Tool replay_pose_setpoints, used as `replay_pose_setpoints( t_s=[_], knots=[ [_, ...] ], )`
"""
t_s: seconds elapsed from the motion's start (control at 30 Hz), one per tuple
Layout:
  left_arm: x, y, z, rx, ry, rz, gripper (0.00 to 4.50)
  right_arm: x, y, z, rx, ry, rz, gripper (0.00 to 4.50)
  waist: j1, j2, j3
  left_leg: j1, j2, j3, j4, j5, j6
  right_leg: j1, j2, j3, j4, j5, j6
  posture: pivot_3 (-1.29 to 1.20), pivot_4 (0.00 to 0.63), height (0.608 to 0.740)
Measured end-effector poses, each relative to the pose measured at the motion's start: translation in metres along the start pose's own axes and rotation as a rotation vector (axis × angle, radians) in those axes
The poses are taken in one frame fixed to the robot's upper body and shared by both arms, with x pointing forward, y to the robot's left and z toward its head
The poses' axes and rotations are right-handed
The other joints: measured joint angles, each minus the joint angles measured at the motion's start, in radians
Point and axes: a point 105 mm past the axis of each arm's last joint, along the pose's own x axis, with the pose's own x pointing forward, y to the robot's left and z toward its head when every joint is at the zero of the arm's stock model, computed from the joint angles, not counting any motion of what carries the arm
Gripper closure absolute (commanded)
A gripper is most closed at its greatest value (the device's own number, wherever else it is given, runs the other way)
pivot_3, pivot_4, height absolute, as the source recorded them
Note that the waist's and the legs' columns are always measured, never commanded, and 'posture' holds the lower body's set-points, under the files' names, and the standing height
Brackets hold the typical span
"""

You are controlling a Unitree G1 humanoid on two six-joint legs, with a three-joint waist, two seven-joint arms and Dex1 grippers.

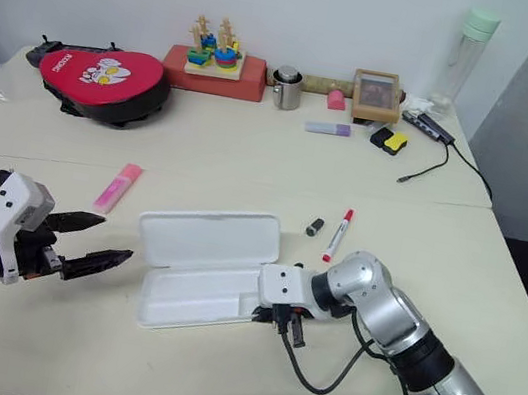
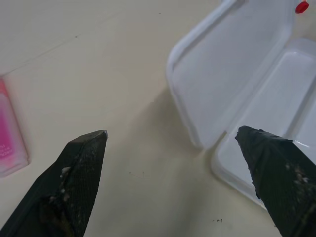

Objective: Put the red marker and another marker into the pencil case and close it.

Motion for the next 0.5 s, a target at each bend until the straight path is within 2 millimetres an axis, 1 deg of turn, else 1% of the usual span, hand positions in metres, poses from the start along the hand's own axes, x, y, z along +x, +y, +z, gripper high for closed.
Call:
replay_pose_setpoints(
  t_s=[0.03, 0.07, 0.13, 0.2, 0.3, 0.43, 0.5],
  knots=[
    [0.001, -0.001, 0.001, 0.003, -0.002, -0.008, 0.00, 0.001, -0.001, 0.001, -0.004, -0.005, -0.004, 3.73, 0.000, 0.000, 0.000, 0.000, 0.000, 0.000, 0.000, 0.000, 0.000, 0.000, 0.000, 0.000, 0.000, 0.000, 0.000, 0.00, 0.150, 0.740],
    [0.002, -0.001, 0.001, 0.004, -0.003, -0.014, 0.00, 0.002, -0.002, 0.003, -0.009, -0.011, -0.011, 3.38, 0.000, 0.000, 0.000, 0.000, 0.000, 0.000, 0.000, 0.000, 0.000, 0.000, 0.000, 0.000, 0.000, 0.000, 0.000, 0.00, 0.150, 0.740],
    [0.002, -0.002, 0.001, 0.003, -0.002, -0.019, 0.00, 0.003, -0.002, 0.004, -0.016, -0.017, -0.019, 3.00, 0.000, 0.000, 0.000, 0.000, 0.000, 0.000, 0.000, 0.000, 0.000, 0.000, 0.000, 0.000, 0.000, 0.000, 0.000, 0.00, 0.150, 0.740],
    [0.003, -0.001, 0.001, 0.000, 0.000, -0.016, 0.00, 0.002, -0.003, 0.004, -0.017, -0.017, -0.025, 2.44, 0.000, 0.000, 0.000, 0.000, 0.000, 0.000, 0.000, 0.000, 0.000, 0.000, 0.000, 0.000, 0.000, 0.000, 0.000, 0.00, 0.150, 0.740],
    [0.003, 0.002, 0.001, -0.002, -0.003, -0.010, 0.00, -0.003, -0.008, 0.006, -0.004, -0.021, -0.047, 2.44, 0.000, 0.000, 0.000, 0.000, 0.000, 0.000, 0.000, 0.000, 0.000, 0.000, 0.000, 0.000, 0.000, 0.000, 0.000, 0.00, 0.150, 0.740],
    [0.004, 0.003, 0.001, -0.001, -0.005, -0.006, 0.00, -0.020, -0.018, 0.019, -0.005, -0.049, -0.082, 2.44, 0.000, 0.000, 0.000, 0.000, 0.000, -0.001, 0.000, 0.000, 0.000, 0.000, 0.000, 0.000, 0.000, 0.000, 0.000, 0.00, 0.150, 0.740],
    [0.003, 0.005, -0.001, 0.002, 0.003, 0.002, 0.00, -0.028, -0.019, 0.023, -0.006, -0.054, -0.085, 2.44, 0.000, 0.000, 0.000, 0.000, 0.000, -0.001, 0.000, 0.000, 0.000, 0.000, 0.000, 0.000, 0.000, 0.000, 0.000, 0.00, 0.150, 0.740]
  ],
)
